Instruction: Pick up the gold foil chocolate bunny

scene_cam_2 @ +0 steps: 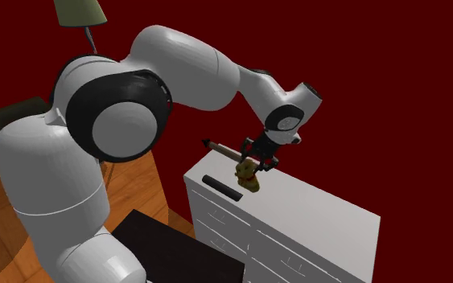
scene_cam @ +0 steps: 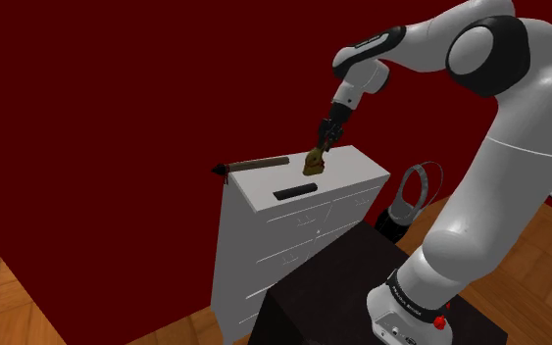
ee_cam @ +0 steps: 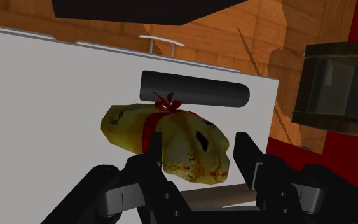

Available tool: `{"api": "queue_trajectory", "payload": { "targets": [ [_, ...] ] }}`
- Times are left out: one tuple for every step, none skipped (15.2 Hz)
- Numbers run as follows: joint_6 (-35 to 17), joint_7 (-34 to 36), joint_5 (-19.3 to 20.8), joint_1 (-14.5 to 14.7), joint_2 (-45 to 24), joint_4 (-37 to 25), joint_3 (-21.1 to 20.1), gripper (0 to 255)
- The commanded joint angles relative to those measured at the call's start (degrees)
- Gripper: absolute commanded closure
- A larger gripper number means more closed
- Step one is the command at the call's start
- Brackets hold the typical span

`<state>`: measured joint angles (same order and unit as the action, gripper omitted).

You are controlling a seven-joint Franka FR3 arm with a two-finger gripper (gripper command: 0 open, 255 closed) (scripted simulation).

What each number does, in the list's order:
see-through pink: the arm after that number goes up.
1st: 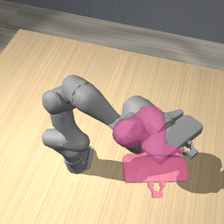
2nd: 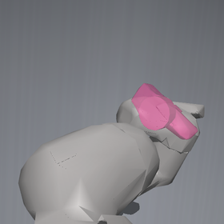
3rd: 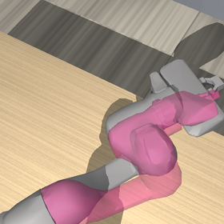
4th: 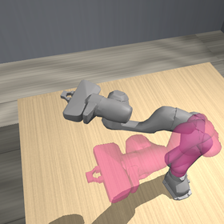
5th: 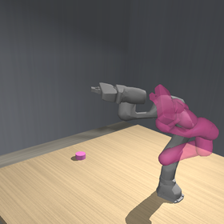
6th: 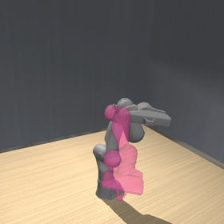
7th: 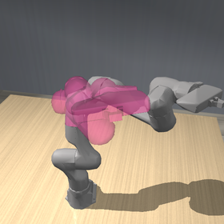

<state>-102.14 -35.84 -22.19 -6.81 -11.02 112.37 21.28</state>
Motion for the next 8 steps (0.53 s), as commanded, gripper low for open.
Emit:
{"api": "queue_trajectory", "payload": {
  "targets": [
    [1.34,0.55,0.39,-0.01,0.72,-0.77,0.1,255],
    [1.97,0.83,0.56,0.0,1.04,-1.15,0.14,255],
    [2.6,1.1,0.72,0.01,1.36,-1.54,0.17,255],
    [3.24,1.37,0.88,0.01,1.66,-1.95,0.2,255],
    [3.87,1.63,1.03,0.01,1.95,-2.36,0.23,255],
    [4.52,1.89,1.17,0.02,2.23,-2.79,0.25,255],
    [4.61,1.94,1.19,0.02,2.28,-2.85,0.26,255],
    [4.61,1.93,1.19,0.02,2.28,-2.86,0.26,255]
  ]
}}
